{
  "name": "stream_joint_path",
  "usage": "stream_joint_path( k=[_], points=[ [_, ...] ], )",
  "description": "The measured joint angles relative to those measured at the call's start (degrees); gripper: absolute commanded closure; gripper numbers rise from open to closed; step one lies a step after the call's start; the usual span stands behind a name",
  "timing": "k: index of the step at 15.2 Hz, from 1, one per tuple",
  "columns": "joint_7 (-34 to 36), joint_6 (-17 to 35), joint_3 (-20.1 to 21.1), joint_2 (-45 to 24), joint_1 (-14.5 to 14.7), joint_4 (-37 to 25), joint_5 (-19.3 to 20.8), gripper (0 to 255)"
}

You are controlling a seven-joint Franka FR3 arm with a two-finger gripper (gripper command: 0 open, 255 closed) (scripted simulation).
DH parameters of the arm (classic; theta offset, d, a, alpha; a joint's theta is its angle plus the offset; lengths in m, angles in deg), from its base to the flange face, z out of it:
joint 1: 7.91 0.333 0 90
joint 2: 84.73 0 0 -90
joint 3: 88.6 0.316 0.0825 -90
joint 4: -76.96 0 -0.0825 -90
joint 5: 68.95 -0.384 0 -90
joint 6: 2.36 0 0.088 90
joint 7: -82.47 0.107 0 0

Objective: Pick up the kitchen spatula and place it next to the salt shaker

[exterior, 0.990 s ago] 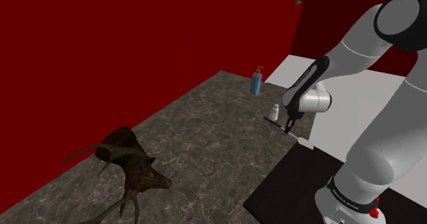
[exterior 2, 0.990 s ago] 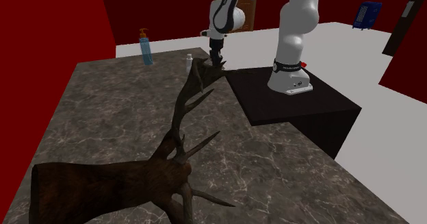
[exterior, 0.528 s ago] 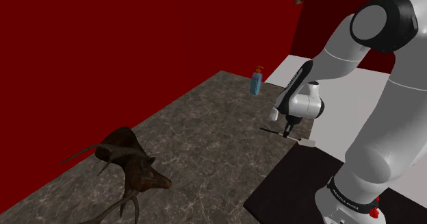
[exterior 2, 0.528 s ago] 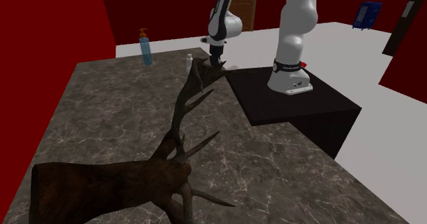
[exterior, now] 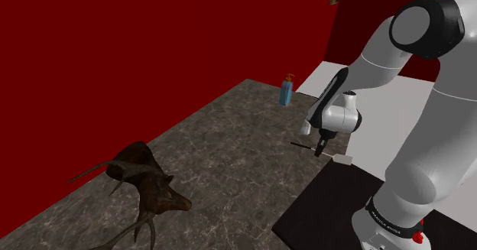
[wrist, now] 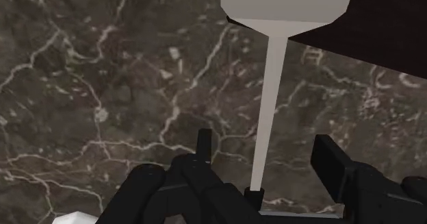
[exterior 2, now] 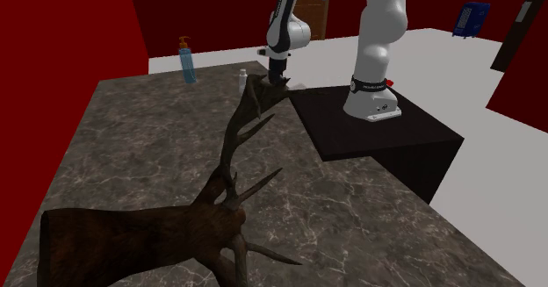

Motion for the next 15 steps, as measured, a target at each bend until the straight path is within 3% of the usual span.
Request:
stream_joint_path(
  k=[4, 5, 7, 9, 11, 15],
  points=[
    [0.0, 0.01, 0.0, -0.01, 0.0, 0.0, 0.0, 0],
    [1.78, -0.87, -1.96, 1.43, 1.25, 0.51, 2.22, 0],
    [8.64, -3.78, -7.15, 6.06, 4.41, 1.69, 11.09, 0],
    [14.89, -6.89, -9.83, 10.63, 4.85, 2.63, 19.95, 0],
    [16.35, -7.71, -10.01, 11.74, 4.4, 2.85, 22.2, 0],
    [16.76, -7.95, -10.03, 12.03, 4.23, 2.91, 22.86, 0]
  ],
)
